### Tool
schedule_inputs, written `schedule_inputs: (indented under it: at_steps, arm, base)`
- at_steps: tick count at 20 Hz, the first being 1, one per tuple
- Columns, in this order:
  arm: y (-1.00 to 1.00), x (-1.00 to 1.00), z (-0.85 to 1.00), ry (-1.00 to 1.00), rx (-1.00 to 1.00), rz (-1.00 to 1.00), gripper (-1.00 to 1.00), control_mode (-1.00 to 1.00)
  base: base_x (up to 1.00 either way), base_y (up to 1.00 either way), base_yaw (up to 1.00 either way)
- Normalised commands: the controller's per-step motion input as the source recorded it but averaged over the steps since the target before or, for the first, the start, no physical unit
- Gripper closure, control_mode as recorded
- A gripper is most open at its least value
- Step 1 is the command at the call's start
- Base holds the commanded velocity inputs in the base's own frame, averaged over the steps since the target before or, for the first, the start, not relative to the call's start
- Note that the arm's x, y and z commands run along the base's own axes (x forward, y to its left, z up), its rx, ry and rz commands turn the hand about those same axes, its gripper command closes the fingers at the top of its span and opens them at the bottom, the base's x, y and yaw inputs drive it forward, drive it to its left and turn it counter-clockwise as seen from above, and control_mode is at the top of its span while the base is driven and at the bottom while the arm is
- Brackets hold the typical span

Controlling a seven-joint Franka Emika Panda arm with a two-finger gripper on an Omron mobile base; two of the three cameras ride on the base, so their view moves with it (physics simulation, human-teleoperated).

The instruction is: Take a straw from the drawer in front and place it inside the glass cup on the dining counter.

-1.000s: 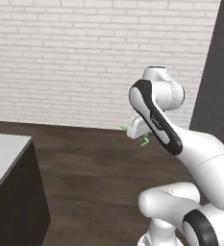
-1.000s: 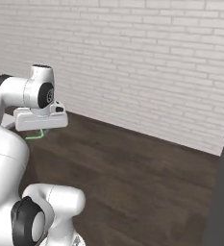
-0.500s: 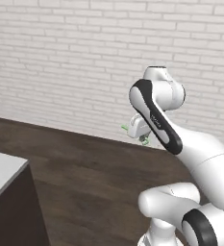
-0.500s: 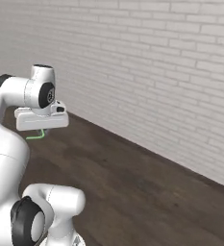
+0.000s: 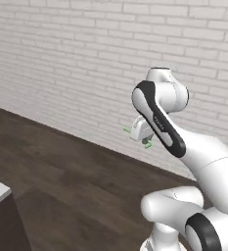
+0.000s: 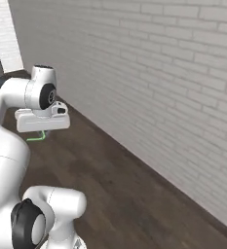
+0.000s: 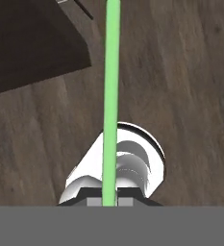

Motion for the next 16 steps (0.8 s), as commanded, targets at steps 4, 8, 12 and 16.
schedule_inputs:
  at_steps: [4,8,12,16]
  arm:
    - [0.00,0.00,0.00,0.00,0.00,0.00,1.00,1.00]
    - [0.00,0.00,0.00,0.00,0.00,0.00,1.00,1.00]
    - [0.00,0.00,0.00,0.00,0.00,0.00,1.00,1.00]
    - [0.00,0.00,0.00,0.00,0.00,0.00,1.00,1.00]
  base:
    - [1.00,-0.25,0.45]
    - [1.00,-0.20,0.49]
    - [1.00,-0.18,0.49]
    - [1.00,-0.19,0.47]
